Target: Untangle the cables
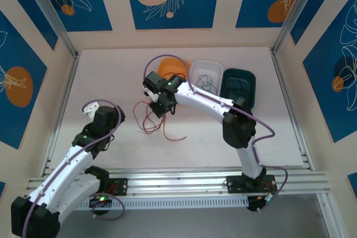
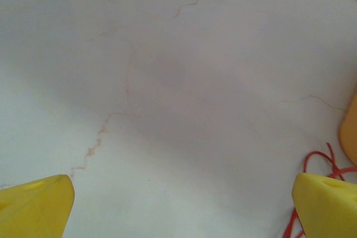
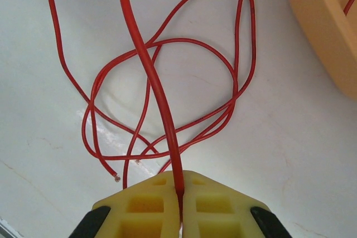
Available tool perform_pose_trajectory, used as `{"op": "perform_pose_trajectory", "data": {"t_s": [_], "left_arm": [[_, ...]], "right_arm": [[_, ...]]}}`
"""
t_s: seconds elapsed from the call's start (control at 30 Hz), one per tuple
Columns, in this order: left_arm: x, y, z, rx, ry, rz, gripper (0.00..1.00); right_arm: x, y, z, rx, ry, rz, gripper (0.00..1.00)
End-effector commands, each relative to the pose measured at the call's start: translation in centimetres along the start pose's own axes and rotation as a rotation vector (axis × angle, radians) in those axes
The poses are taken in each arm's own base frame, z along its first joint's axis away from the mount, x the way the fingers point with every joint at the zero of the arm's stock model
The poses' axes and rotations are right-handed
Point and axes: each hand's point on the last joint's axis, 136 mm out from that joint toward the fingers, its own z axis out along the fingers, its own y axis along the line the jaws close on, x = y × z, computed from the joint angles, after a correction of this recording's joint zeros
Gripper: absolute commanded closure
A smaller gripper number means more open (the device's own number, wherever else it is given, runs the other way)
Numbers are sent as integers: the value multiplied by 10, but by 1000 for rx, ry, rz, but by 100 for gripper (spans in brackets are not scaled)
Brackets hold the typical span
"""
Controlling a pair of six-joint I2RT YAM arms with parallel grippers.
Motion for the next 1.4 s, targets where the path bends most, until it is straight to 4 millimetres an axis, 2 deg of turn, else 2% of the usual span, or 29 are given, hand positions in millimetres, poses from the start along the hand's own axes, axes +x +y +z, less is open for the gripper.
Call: {"op": "perform_pose_trajectory", "data": {"t_s": [0.0,0.27,0.43,0.57,0.87,1.1,1.37], "left_arm": [[4,-26,1,141,33,65,0],[38,-77,-7,469,168,131,0],[45,-85,-8,538,182,101,0],[45,-91,-8,571,181,92,7],[50,-92,2,550,207,75,34],[49,-80,11,469,192,49,44],[50,-61,17,371,172,26,73]], "right_arm": [[-9,5,-33,-15,-63,13,94],[-21,9,-66,-49,-152,35,94],[-28,11,-83,-72,-197,46,94],[-33,13,-95,-92,-231,56,94],[-45,21,-133,-160,-339,55,94],[-52,23,-167,-229,-425,58,94],[-52,15,-192,-253,-496,78,94]]}}
